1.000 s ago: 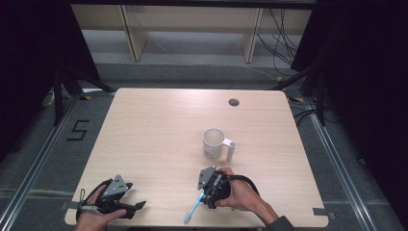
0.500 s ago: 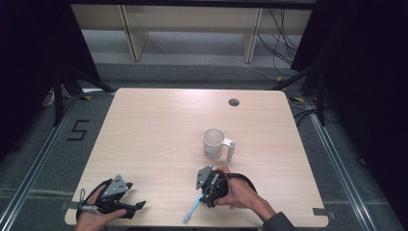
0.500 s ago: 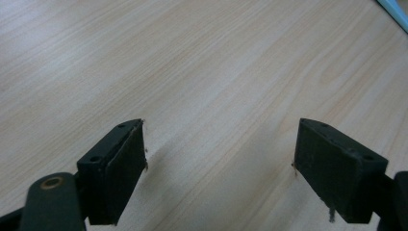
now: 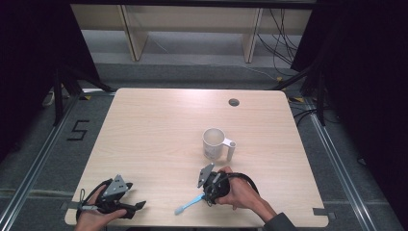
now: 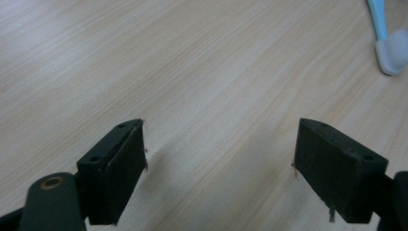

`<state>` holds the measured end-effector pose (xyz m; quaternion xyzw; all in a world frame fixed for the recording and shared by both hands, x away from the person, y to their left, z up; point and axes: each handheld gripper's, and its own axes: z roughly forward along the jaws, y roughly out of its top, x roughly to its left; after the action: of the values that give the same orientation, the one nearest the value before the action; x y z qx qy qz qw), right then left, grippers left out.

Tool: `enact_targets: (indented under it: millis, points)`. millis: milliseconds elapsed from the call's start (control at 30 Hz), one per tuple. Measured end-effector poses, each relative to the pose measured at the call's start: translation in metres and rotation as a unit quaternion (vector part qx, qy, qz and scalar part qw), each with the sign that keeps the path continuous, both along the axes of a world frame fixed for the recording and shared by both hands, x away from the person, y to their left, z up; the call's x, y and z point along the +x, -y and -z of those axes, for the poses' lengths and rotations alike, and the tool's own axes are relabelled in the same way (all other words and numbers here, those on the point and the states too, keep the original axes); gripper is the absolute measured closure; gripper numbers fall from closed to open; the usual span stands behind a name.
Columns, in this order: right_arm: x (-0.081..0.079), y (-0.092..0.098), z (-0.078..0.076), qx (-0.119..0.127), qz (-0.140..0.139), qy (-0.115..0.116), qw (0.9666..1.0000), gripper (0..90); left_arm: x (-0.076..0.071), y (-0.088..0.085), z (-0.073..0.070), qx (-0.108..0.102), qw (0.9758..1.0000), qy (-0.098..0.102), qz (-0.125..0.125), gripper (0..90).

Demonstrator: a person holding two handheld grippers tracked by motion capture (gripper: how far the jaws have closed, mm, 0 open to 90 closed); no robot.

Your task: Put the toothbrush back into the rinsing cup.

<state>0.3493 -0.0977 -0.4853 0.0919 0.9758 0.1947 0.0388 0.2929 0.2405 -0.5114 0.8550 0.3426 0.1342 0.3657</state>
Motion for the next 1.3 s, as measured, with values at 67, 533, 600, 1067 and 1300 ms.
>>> enact_targets:
  millis: [67,533,600,1067,1300]
  points:
    - [0.0,0.0,0.0,-0.002,0.002,-0.004,1.0,64.7,0.0,0.0,0.0,-0.002,1.0,0.001,-0.001,17.8]
    - [-0.002,0.002,-0.005,-0.046,0.027,-0.018,0.9984,78.7,0.0,0.0,0.0,0.0,1.0,-0.001,0.001,17.8]
    - [-0.002,0.004,-0.006,-0.066,0.036,-0.021,0.9969,78.6,0.0,0.0,0.0,0.0,1.0,0.0,0.0,17.8]
    - [0.004,-0.008,-0.011,-0.086,0.026,-0.027,0.9956,69.9,0.0,0.0,0.0,-0.001,1.0,0.0,0.001,17.8]
    - [0.009,-0.02,-0.011,-0.121,0.009,-0.034,0.992,71.3,-0.001,0.001,0.0,-0.011,0.9999,0.0,-0.002,17.8]
